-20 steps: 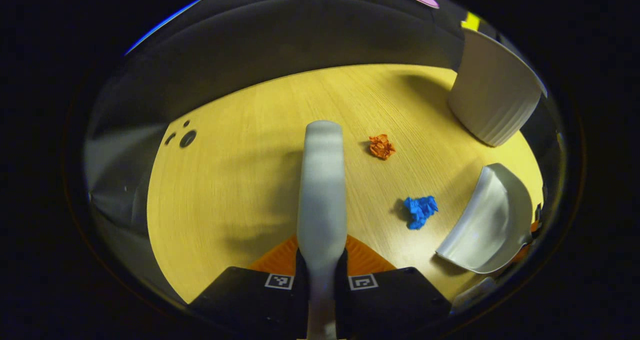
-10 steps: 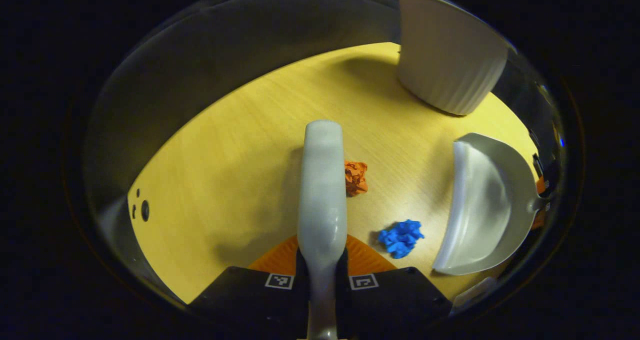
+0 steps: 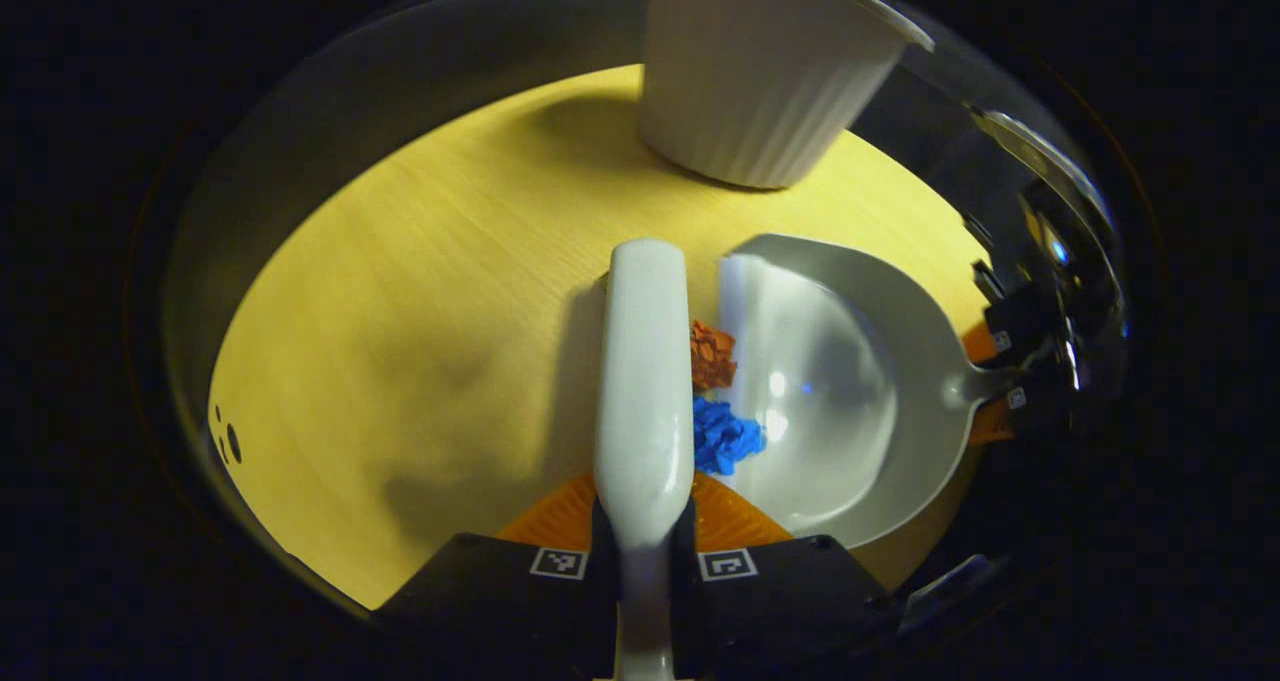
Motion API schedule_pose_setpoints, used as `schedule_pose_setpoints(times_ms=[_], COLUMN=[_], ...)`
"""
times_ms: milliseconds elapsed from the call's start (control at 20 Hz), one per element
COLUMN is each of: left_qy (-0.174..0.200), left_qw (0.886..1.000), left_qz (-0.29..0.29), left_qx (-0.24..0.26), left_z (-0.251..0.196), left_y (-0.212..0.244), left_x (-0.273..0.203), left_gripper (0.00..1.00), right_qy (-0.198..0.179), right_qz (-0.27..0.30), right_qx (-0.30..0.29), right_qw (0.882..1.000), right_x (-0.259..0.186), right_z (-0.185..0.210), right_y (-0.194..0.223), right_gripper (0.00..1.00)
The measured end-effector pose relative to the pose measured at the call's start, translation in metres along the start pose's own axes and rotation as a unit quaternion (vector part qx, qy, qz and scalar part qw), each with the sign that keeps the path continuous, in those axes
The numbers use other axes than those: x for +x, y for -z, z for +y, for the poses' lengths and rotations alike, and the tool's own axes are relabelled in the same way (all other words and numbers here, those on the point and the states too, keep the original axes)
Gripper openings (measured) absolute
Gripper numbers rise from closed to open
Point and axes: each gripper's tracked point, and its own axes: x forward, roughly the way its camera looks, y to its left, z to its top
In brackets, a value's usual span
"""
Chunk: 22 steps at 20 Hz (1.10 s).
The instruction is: Pick up the small broom and dustpan from the desktop, sweep the trash into the dustpan with the broom, and then empty the trash into the garbage bin.
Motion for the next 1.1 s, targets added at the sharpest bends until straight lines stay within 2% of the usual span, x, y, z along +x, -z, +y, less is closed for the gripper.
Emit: schedule_pose_setpoints(times_ms=[100,250,400,550,700,750,800,900,950,1000,1100], left_qy=[0.030,0.058,0.010,-0.028,-0.063,-0.076,-0.090,-0.105,-0.111,-0.117,-0.125], left_qw=[1.000,0.998,1.000,0.996,0.984,0.980,0.975,0.967,0.963,0.959,0.952], left_qz=[0.006,0.010,-0.007,-0.055,-0.100,-0.108,-0.116,-0.124,-0.127,-0.129,-0.136], left_qx=[0.006,-0.013,-0.015,-0.063,-0.134,-0.151,-0.167,-0.196,-0.210,-0.223,-0.245], left_z=[-0.024,-0.046,-0.047,-0.053,-0.056,-0.054,-0.051,-0.047,-0.045,-0.043,-0.035], left_y=[0.003,0.008,0.015,0.014,0.035,0.049,0.063,0.096,0.110,0.123,0.146], left_x=[0.000,-0.007,-0.010,-0.028,-0.049,-0.052,-0.056,-0.051,-0.047,-0.041,-0.033], left_gripper=[0.26,0.26,0.26,0.26,0.26,0.26,0.26,0.26,0.26,0.26,0.26], right_qy=[0.000,0.002,0.007,0.020,0.028,0.032,0.035,0.037,0.042,0.048,0.058], right_qz=[-0.007,-0.014,-0.028,-0.036,-0.043,-0.045,-0.049,-0.057,-0.061,-0.063,-0.065], right_qx=[0.004,0.011,0.014,0.018,0.036,0.042,0.049,0.065,0.069,0.070,0.071], right_qw=[1.000,1.000,0.999,0.999,0.998,0.998,0.997,0.996,0.995,0.994,0.994], right_x=[0.000,-0.001,-0.007,-0.014,-0.029,-0.036,-0.044,-0.060,-0.071,-0.079,-0.101], right_z=[0.000,0.000,0.004,0.005,0.009,0.010,0.013,0.015,0.014,0.013,0.018], right_y=[0.000,0.003,0.005,0.008,0.012,0.013,0.013,0.011,0.013,0.017,0.017], right_gripper=[0.34,0.34,0.33,0.33,0.29,0.34,0.34,0.33,0.38,0.33,0.33])
